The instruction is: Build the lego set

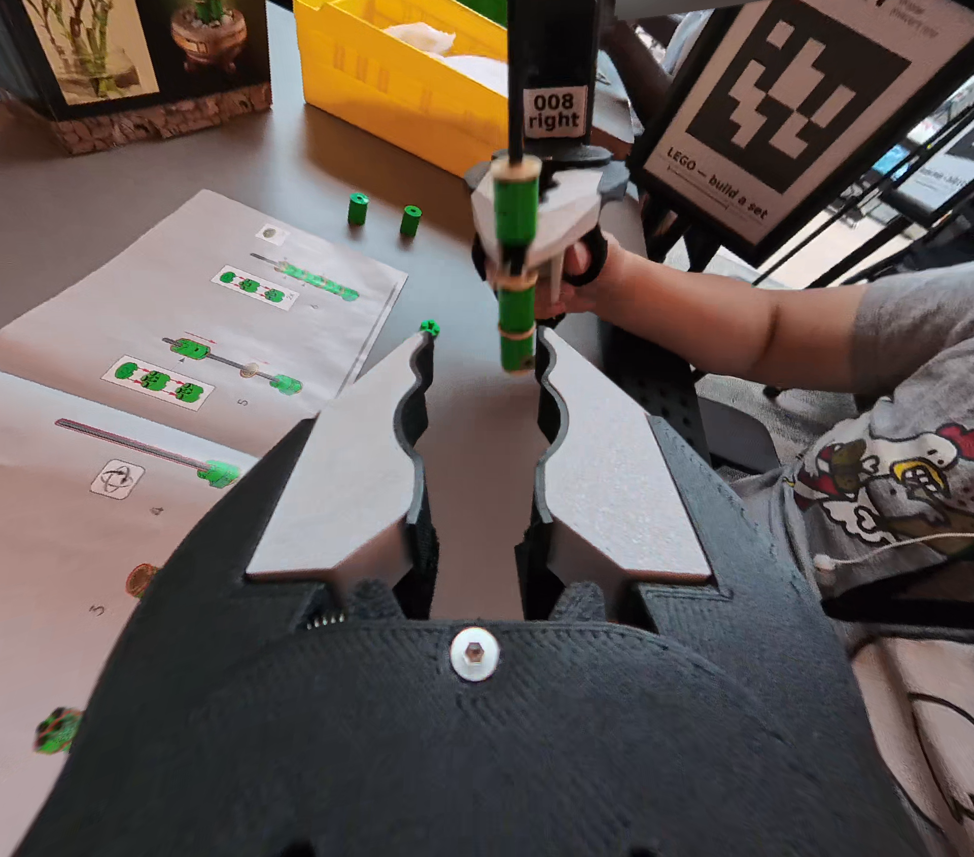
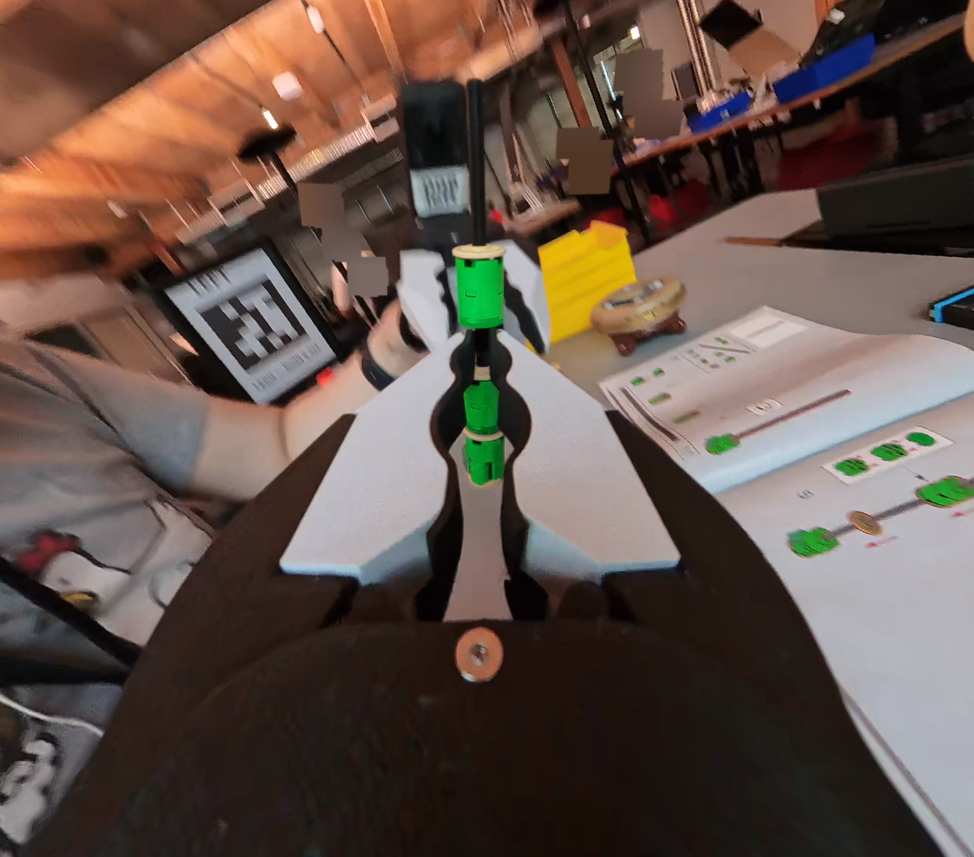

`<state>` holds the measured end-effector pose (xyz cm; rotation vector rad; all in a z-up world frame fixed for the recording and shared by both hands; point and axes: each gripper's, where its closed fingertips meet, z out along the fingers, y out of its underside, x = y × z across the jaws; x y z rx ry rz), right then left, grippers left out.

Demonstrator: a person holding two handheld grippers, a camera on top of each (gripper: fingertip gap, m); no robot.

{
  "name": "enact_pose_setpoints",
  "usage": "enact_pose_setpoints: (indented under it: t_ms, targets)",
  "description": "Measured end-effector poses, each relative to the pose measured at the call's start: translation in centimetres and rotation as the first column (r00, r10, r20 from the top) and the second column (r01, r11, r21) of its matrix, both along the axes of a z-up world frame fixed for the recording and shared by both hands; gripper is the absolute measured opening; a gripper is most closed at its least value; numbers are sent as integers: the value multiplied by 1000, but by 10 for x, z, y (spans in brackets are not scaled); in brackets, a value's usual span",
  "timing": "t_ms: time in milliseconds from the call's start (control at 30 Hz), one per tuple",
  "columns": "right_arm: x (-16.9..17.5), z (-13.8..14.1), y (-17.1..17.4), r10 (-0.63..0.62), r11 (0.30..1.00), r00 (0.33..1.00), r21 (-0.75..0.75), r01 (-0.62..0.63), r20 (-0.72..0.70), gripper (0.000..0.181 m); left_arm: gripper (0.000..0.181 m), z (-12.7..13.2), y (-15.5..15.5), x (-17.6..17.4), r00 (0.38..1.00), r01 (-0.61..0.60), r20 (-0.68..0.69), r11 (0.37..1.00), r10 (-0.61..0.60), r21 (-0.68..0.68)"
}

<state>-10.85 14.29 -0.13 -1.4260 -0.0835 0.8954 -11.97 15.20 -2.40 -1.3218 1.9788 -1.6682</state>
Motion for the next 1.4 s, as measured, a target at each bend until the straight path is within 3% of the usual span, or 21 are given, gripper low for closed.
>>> enact_pose_setpoints:
  t_ms: [100,200,367,500,533,667,800,1000,1167,1200,1300,1333,1400]
  targets:
    - [20,15,-7,28,999,977,50,-18,-210,3,47,-9,-15,5,1000,27,-6,993,-28,-112]
    - [31,20,-11,41,997,952,78,-18,-304,2,46,-8,-31,14,998,59,7,974,-59,-220]
    - [29,16,-7,31,998,957,62,-14,-289,3,47,-5,-46,30,996,90,14,972,-89,-218]
    - [28,11,-4,35,999,958,43,-23,-284,3,15,-13,-52,34,992,123,-7,971,-128,-204]
    - [25,7,-3,42,999,962,24,-36,-271,3,15,-16,-52,33,991,125,-17,971,-132,-204]
    - [23,-7,3,39,996,976,-72,-56,-213,30,15,-29,-47,22,987,130,-63,970,-145,-205]
    - [30,-16,-3,45,987,986,-148,-68,-159,47,15,-42,-41,9,976,133,-141,965,-168,-226]
    - [58,-14,-8,-66,989,987,-142,45,-149,29,16,-58,-45,2,951,175,-217,963,-219,-205]
    - [58,-8,-13,-21,991,977,-130,-7,-211,19,16,-66,-54,-2,937,209,-243,961,-250,-180]
    - [56,-8,-15,0,991,977,-128,-28,-212,5,16,-67,-55,-2,937,212,-244,962,-250,-172]
    - [50,-5,-22,29,989,987,-135,-51,-161,2,16,-67,-58,-1,943,222,-217,962,-253,-160]
    - [50,-2,-25,31,990,990,-130,-49,-139,2,18,-64,-59,2,949,214,-198,963,-245,-165]
    - [54,4,-31,21,992,991,-120,-38,-136,2,47,-62,-58,5,955,198,-191,966,-229,-167]
